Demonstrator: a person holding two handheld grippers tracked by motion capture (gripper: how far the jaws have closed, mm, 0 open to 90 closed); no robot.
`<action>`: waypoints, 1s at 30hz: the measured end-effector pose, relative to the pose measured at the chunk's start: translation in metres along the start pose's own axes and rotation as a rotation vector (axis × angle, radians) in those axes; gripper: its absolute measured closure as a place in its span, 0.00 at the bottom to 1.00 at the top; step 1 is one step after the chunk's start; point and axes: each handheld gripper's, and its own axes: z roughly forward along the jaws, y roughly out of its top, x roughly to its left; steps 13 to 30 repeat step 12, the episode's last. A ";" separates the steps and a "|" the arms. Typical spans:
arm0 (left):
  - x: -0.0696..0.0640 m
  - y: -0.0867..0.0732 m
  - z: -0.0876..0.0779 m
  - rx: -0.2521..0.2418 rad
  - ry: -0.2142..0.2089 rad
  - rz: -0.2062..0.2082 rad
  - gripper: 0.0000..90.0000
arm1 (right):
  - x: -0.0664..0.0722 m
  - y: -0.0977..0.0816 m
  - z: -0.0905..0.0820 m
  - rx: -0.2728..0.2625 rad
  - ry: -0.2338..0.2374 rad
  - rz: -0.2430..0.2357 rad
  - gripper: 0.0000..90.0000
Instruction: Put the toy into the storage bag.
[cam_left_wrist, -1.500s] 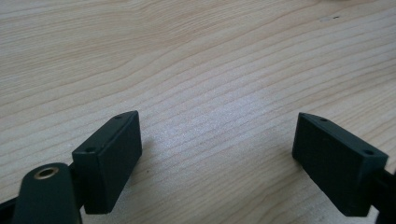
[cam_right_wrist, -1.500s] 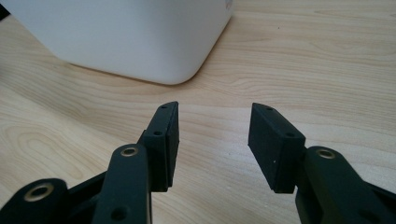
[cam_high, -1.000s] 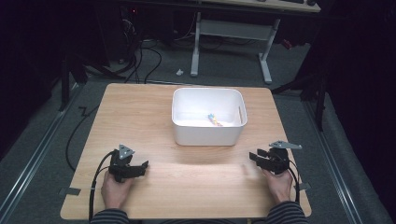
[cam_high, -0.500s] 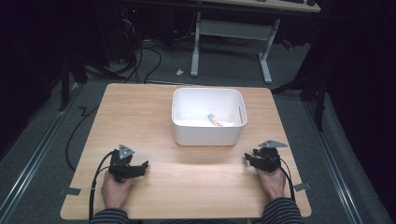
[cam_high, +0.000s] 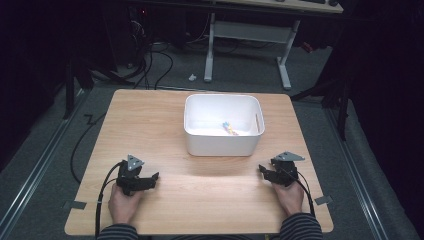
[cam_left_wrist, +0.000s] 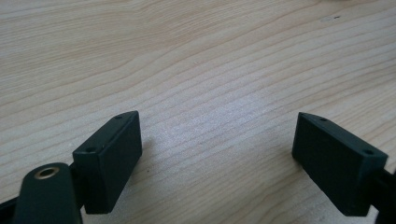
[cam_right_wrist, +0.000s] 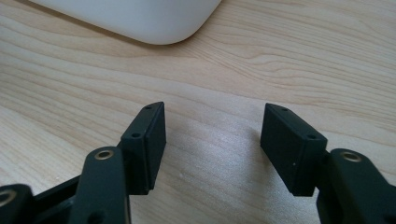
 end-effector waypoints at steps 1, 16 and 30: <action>0.000 0.000 0.000 0.000 0.000 0.000 0.18 | 0.000 0.000 0.000 0.000 0.001 0.000 0.43; -0.001 0.000 0.000 -0.001 0.008 -0.003 0.18 | 0.002 -0.001 -0.001 0.004 -0.003 0.009 0.41; -0.001 0.000 0.000 -0.001 0.008 -0.003 0.18 | 0.002 -0.001 -0.001 0.004 -0.003 0.009 0.41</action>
